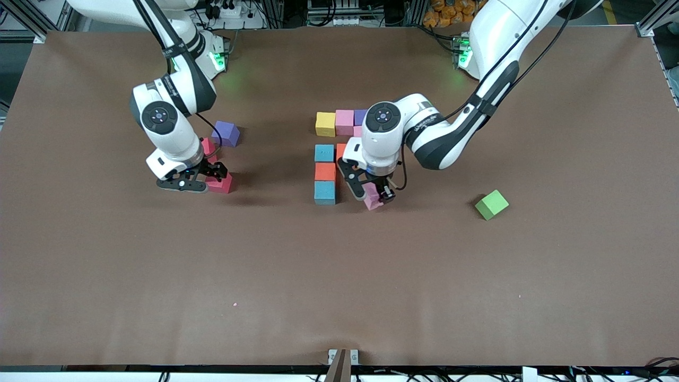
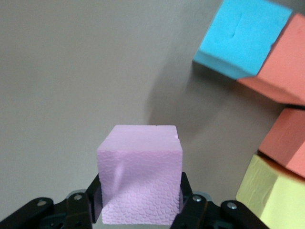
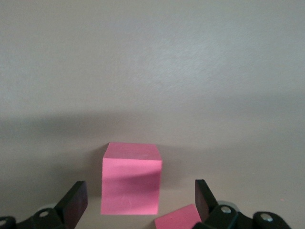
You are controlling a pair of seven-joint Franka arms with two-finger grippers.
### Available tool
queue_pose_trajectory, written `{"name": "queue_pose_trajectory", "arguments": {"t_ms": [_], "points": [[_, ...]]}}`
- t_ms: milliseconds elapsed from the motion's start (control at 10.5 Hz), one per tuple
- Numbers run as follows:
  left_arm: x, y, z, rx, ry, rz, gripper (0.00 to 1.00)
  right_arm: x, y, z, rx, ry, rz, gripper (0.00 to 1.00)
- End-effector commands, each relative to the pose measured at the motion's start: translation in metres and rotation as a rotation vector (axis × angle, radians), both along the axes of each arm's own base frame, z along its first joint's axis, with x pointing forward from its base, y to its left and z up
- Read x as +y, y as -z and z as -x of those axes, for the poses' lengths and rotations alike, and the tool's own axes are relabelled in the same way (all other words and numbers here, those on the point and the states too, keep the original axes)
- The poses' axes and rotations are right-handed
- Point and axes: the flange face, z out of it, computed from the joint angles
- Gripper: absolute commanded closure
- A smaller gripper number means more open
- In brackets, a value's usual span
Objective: Form number 2 with 11 blocks
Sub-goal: 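Carry the pink cube to the row while the right gripper reaches pink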
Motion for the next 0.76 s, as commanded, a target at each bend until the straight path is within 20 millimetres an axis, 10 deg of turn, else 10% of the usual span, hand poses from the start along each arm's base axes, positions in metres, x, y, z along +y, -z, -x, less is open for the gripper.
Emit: {"name": "queue_pose_trajectory", "arguments": {"t_ms": [0, 669], "points": [[-0.031, 0.012, 0.001, -0.003, 0.053, 0.016, 0.37, 0.004, 0.019, 0.016, -0.044, -0.048, -0.051, 0.00], [-0.044, 0.027, -0.003, 0.018, 0.211, 0.021, 0.35, -0.006, 0.034, 0.027, -0.040, -0.102, -0.059, 0.00]]}}
